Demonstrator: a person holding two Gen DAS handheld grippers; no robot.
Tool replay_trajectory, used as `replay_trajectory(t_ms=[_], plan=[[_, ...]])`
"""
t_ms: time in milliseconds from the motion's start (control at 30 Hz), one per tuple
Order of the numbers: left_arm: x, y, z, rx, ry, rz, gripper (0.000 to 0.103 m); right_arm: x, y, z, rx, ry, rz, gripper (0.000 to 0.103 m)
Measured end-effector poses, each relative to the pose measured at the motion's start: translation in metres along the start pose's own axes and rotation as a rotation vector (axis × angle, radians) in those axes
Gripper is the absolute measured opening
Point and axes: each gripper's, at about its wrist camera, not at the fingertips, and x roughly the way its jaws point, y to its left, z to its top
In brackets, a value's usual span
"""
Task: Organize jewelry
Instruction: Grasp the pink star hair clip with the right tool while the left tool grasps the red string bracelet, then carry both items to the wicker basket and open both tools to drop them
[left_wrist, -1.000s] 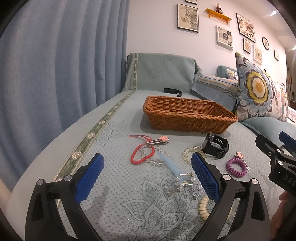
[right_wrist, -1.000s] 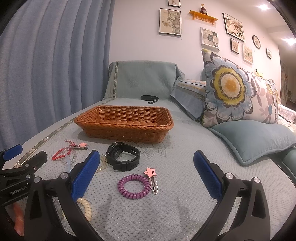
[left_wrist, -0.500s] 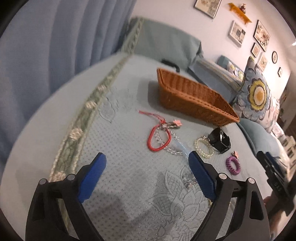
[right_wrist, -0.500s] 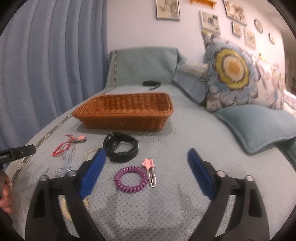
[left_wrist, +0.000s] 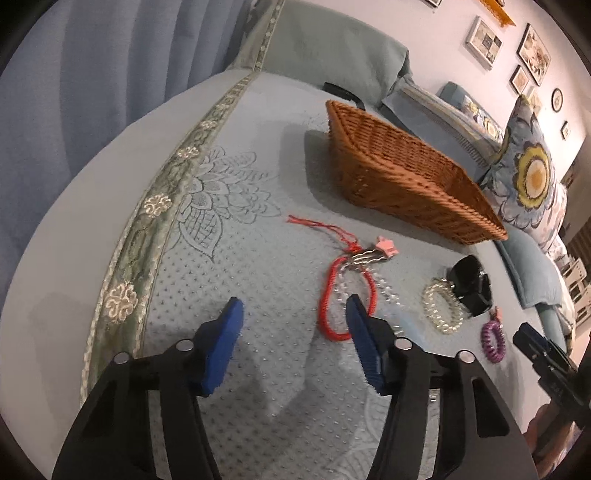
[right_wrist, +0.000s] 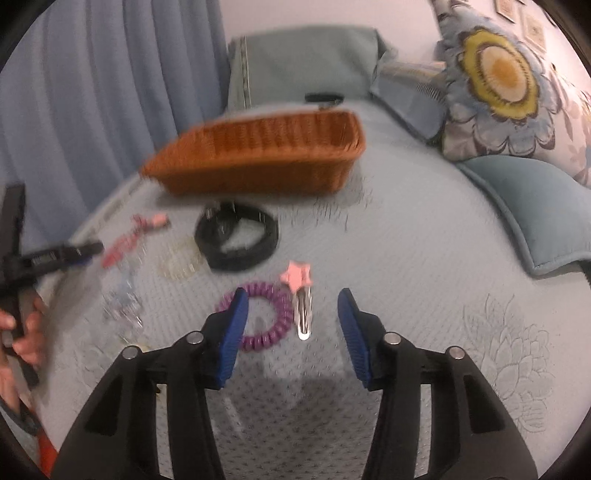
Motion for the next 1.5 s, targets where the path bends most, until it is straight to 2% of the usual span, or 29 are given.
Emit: replay_trajectory(t_ms=[67,267,433,533,633,700,800,967,1033,1067,1100,1200,1300,1500], plan=[[0.001,-0.001,0.003,0.014,-0.005,0.002,0.05,0.008,0.0,-0.003,0.008,0.035,-0.017,0.032],[0.007,-0.003,0.007,0.03,-0.015,0.003,0.05,0.005,-0.02,0.005,0.085,0.017,0.002,0.032],[0.01,-0.01,0.006,0.063,-0.02,0.029,0.05,0.019,-0.012,0.016,0.051,0.061,0.028,0.032],[0.011,-0.013,0.004,0.087,-0.021,0.042,0.05,0.034,-0.009,0.023,0.036,0.09,0.005,0.032],[0.012,-0.017,0.004,0.12,-0.018,0.063,0.05,0.04,-0.015,0.027,0.041,0.094,-0.042,0.023],[0.013,-0.018,0.004,0.136,-0.015,0.071,0.05,0.042,-0.026,0.025,0.087,0.101,-0.007,0.023],[0.014,-0.018,0.004,0.147,-0.013,0.079,0.05,0.042,-0.026,0.023,0.064,0.1,-0.009,0.023],[0.024,-0.038,0.002,0.235,-0.02,0.194,0.05,0.043,-0.012,0.022,0.004,0.088,-0.069,0.023],[0.025,-0.044,0.0,0.263,-0.025,0.216,0.044,0.042,-0.009,0.021,-0.01,0.08,-0.079,0.021],[0.025,-0.045,-0.001,0.27,-0.027,0.215,0.042,0.041,-0.009,0.02,-0.011,0.074,-0.079,0.021],[0.024,-0.046,-0.001,0.275,-0.028,0.207,0.035,0.04,-0.01,0.02,-0.009,0.069,-0.078,0.021],[0.022,-0.049,-0.004,0.297,-0.035,0.212,0.002,0.036,-0.012,0.019,-0.007,0.047,-0.062,0.021],[0.017,-0.05,-0.006,0.293,-0.035,0.173,0.002,0.028,-0.012,0.019,-0.008,0.017,-0.051,0.021],[-0.024,-0.047,-0.004,0.252,-0.083,-0.03,0.002,0.015,-0.014,0.02,-0.003,-0.035,-0.011,0.021]])
